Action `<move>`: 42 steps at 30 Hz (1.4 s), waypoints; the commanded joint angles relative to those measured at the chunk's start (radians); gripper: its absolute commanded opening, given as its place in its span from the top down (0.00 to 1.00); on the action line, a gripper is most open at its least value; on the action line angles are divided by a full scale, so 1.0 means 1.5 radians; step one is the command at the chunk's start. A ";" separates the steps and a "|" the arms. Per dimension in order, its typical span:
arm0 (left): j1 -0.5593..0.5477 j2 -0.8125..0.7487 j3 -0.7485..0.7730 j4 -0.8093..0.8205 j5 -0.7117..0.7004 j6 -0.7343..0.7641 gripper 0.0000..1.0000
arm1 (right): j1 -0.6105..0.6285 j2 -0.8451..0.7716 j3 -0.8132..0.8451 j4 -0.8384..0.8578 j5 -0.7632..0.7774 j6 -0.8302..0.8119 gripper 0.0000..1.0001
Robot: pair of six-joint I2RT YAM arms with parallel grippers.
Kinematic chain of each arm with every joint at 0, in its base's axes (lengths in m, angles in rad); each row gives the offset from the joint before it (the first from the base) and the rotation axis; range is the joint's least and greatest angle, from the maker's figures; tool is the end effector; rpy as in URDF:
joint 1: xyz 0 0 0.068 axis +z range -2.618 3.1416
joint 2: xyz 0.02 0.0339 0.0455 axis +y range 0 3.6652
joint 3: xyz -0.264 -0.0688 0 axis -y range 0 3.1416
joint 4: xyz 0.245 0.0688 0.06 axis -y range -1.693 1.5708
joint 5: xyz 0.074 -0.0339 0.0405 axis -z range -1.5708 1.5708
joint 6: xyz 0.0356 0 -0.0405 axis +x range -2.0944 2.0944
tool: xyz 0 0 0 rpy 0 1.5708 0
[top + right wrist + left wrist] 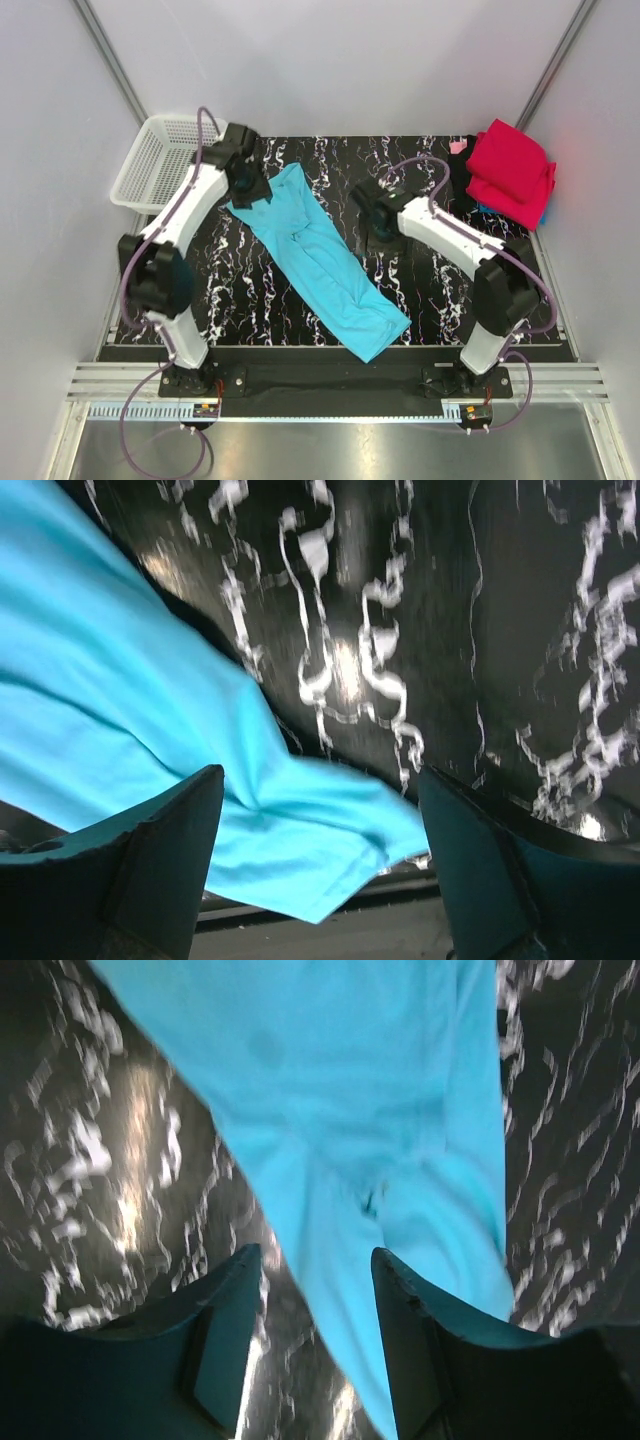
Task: Fold and stack the t-shirts
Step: Fold the tshirt
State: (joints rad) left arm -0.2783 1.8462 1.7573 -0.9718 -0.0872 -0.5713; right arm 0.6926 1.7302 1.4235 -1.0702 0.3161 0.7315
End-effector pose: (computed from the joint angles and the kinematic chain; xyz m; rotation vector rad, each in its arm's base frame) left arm 0.3803 -0.1054 0.3100 -0.4145 2.6035 -0.1785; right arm 0.2644 0.2050 0.2516 0.0973 2.7841 -0.1591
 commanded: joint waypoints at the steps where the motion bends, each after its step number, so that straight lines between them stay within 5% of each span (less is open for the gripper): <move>1: -0.004 -0.104 -0.147 0.058 0.122 -0.050 0.47 | -0.100 -0.016 0.024 0.145 -0.125 -0.128 0.15; 9: -0.125 -0.205 -0.408 0.176 0.211 -0.090 0.47 | -0.147 0.245 0.319 0.156 -0.358 -0.248 0.21; 14: -0.138 -0.230 -0.463 0.222 0.266 -0.103 0.47 | -0.147 0.350 0.441 0.163 -0.455 -0.232 0.44; 18: -0.158 -0.238 -0.495 0.277 0.350 -0.099 0.47 | -0.147 0.390 0.457 0.231 -0.576 -0.219 0.50; 22: -0.205 -0.205 -0.506 0.366 0.441 -0.100 0.47 | -0.147 0.413 0.419 0.346 -0.759 -0.174 0.50; 33: -0.320 -0.060 -0.452 0.429 0.442 -0.128 0.48 | -0.131 0.515 0.444 0.523 -1.032 -0.086 0.51; 42: -0.340 -0.034 -0.444 0.422 0.401 -0.130 0.48 | -0.126 0.637 0.591 0.518 -1.017 -0.032 0.53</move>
State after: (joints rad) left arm -0.7895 1.7954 1.0531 -0.3637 0.5274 -0.7612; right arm 0.4961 2.6541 2.2337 -0.3264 -1.1717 0.6353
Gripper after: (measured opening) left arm 0.518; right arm 0.475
